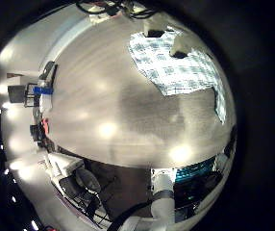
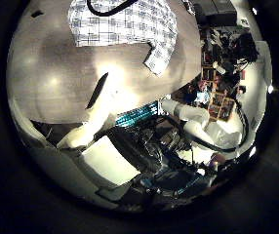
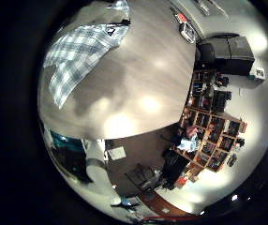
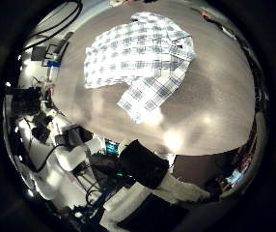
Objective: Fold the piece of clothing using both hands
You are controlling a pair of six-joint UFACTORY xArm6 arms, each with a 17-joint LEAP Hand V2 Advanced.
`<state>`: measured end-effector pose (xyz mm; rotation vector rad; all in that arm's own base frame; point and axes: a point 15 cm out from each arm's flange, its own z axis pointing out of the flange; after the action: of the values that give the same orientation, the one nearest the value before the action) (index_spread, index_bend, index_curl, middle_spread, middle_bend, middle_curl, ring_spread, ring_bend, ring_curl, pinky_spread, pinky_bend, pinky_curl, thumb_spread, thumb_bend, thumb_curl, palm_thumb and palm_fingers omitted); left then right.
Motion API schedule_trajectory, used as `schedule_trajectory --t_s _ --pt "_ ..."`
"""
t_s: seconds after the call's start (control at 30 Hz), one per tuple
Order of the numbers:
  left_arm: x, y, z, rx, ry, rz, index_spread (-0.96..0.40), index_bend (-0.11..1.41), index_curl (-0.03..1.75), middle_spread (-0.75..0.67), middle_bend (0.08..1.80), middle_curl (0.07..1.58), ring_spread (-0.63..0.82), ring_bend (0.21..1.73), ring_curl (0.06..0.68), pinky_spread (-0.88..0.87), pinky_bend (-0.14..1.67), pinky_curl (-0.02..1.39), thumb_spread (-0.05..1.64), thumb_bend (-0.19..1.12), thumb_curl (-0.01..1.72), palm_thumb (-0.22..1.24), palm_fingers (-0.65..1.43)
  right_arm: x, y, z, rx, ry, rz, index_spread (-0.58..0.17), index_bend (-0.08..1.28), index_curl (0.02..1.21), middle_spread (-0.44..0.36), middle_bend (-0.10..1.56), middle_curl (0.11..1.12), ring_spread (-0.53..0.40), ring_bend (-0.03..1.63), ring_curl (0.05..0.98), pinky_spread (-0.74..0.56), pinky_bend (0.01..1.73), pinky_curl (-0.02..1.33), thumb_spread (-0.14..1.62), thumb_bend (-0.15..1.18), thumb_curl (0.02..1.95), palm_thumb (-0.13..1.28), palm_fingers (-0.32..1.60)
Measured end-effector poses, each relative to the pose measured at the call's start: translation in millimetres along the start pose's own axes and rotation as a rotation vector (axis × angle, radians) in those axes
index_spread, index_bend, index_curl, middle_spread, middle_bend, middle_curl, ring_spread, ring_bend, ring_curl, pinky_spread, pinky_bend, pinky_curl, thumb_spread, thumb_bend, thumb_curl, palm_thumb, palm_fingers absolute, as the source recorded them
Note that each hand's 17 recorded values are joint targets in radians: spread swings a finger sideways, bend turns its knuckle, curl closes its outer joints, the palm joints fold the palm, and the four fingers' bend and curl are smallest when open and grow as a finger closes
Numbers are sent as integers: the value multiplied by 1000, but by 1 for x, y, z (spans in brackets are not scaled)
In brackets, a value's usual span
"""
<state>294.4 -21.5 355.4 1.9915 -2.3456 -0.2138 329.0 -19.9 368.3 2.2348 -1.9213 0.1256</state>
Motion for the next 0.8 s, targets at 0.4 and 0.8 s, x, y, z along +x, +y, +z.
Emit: schedule_trajectory --t_s 0.4,0.8 --pt "2 -1 20 -35 -2 5 -96 186 453 100 197 419 149 701 176 157 308 406 1170 -16 351 467 322 1 4 9 -28 -10 -13 -410 164 294 -100 363 371 -69 714 170 245 781 44 1226 -16 253 290 304" --pt "-8 -67 93 -63 -5 91 -45 173 437 164 167 381 239 668 178 211 346 420 1123 -38 327 372 174 11 10 20 -71 -48 51 -409 169 294 -103 358 367 -80 721 176 234 772 45 1228 -16 252 292 311"
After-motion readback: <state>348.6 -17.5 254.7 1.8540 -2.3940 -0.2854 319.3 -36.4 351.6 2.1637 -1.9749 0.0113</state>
